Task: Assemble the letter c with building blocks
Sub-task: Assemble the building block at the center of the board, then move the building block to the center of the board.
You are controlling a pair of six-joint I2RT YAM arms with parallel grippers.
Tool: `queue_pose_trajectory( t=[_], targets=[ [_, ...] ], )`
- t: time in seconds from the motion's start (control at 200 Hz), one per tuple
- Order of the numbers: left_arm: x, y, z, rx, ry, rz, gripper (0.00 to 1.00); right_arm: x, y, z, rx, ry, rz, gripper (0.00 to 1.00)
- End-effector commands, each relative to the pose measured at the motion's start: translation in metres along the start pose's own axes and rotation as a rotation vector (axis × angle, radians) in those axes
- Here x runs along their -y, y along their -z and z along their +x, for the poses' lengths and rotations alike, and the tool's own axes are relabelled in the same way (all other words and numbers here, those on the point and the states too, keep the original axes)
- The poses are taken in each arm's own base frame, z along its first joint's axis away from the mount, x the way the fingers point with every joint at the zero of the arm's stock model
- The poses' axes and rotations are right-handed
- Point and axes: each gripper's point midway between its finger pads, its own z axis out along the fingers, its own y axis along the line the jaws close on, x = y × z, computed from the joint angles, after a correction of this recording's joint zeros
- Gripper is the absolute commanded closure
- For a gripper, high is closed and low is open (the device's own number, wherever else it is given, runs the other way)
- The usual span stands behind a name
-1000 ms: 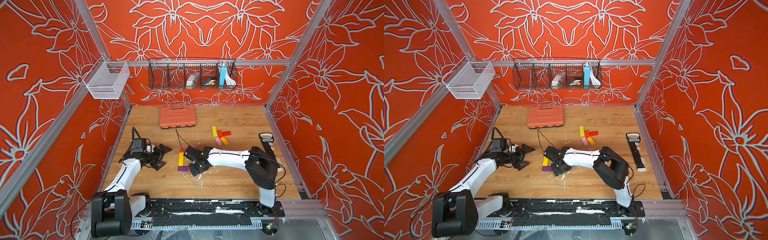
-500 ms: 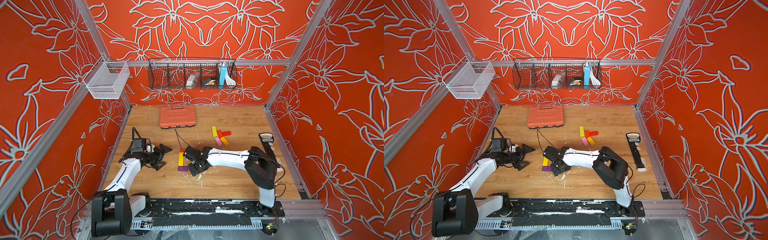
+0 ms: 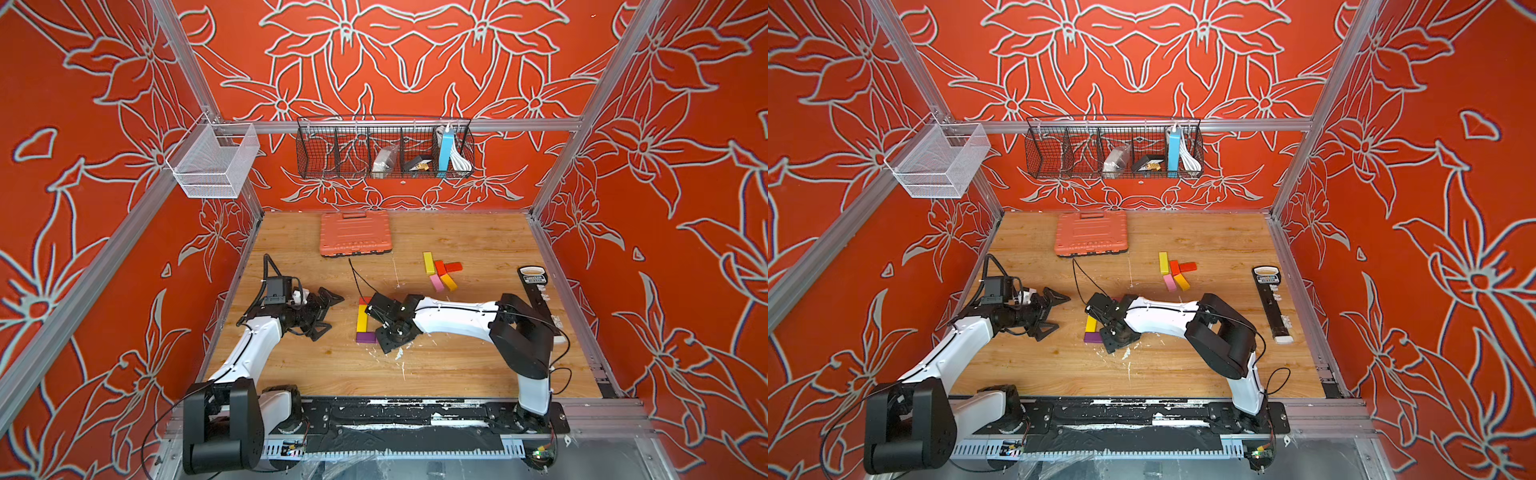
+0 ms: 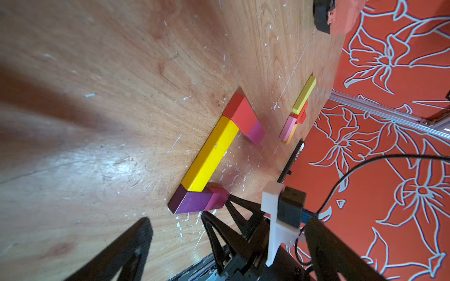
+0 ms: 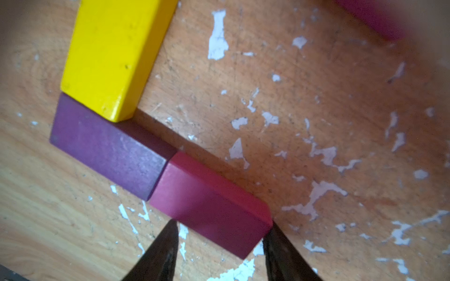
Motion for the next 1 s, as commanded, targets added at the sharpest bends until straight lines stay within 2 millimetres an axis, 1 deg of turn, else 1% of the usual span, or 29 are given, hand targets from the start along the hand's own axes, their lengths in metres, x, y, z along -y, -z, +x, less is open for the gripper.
queue_pose_trajectory(
  t=[0.0, 0.15, 0.22, 0.375, 0.475, 0.58, 0.676, 0.816, 0.996],
  targets=[
    [-0.003, -0.001, 0.001, -0.009, -0.01, 0.003, 0.02, -0.003, 0.004, 0.0, 0.011, 0.014, -0.004, 0.42],
    [-0.004, -0.001, 0.001, -0.01, -0.01, 0.002, 0.02, -0.004, 0.002, 0.0, 0.005, 0.013, -0.004, 0.42],
    [-0.004, -0.001, 0.001, -0.011, -0.01, 0.002, 0.02, -0.004, 0.003, 0.0, 0.005, 0.015, -0.003, 0.4],
    [-0.003, -0.001, 0.001, -0.009, -0.009, 0.005, 0.01, 0.0, 0.006, 0.001, 0.007, 0.021, 0.014, 0.33],
    [-0.002, -0.001, 0.002, -0.013, -0.012, 0.005, 0.01, 0.005, 0.014, 0.002, 0.022, 0.029, 0.031, 0.27],
    [-0.002, 0.0, 0.003, -0.017, -0.019, 0.006, 0.02, 0.015, 0.024, 0.002, 0.043, 0.019, 0.043, 0.24],
    [-0.001, -0.001, 0.003, -0.025, -0.02, 0.01, 0.02, 0.028, 0.035, 0.001, 0.07, -0.029, 0.039, 0.23],
    [-0.002, -0.002, 0.003, -0.023, -0.013, 0.014, 0.02, 0.046, 0.048, -0.009, 0.106, -0.102, 0.012, 0.23],
    [-0.005, -0.004, 0.005, -0.023, -0.002, 0.012, 0.02, 0.061, 0.059, -0.023, 0.124, -0.123, 0.016, 0.23]
  ],
)
